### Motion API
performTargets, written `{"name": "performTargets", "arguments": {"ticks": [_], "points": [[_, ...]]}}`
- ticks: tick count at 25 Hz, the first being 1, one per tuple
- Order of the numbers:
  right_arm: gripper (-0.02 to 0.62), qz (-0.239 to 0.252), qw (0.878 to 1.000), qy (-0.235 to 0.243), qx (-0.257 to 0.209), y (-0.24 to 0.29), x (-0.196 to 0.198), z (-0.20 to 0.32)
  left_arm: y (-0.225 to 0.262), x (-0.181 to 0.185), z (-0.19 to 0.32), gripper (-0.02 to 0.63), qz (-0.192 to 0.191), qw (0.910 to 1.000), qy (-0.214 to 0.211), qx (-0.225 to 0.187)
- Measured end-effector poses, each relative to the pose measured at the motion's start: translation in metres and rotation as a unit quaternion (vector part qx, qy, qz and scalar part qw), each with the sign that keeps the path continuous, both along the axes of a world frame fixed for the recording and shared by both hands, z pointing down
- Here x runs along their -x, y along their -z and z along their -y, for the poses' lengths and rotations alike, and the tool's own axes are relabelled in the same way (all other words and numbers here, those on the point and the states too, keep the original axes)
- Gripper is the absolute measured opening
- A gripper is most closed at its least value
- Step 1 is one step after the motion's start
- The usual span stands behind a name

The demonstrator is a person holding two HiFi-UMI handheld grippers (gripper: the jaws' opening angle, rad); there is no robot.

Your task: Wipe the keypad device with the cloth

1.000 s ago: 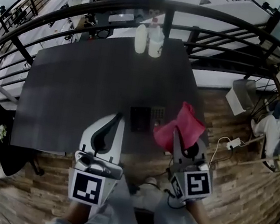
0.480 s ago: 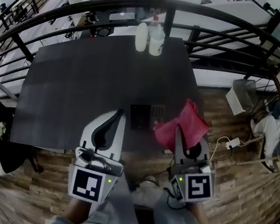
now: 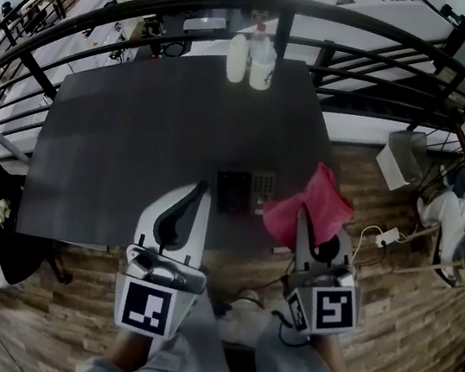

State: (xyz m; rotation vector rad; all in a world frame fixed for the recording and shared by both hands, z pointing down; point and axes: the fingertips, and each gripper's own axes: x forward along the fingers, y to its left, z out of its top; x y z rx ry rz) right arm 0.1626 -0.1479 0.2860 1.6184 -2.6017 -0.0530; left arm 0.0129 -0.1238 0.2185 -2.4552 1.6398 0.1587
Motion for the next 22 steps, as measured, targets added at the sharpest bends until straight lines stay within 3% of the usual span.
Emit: {"name": "performTargets", "arguments": {"ticks": [22], "points": [[0.028, -0.002, 1.0, -0.005, 0.008, -0.0013, -0.0029, 0.0016, 0.0005, 0.0014, 0.0015, 0.008, -0.004, 1.0, 0.005, -0.001]]}}
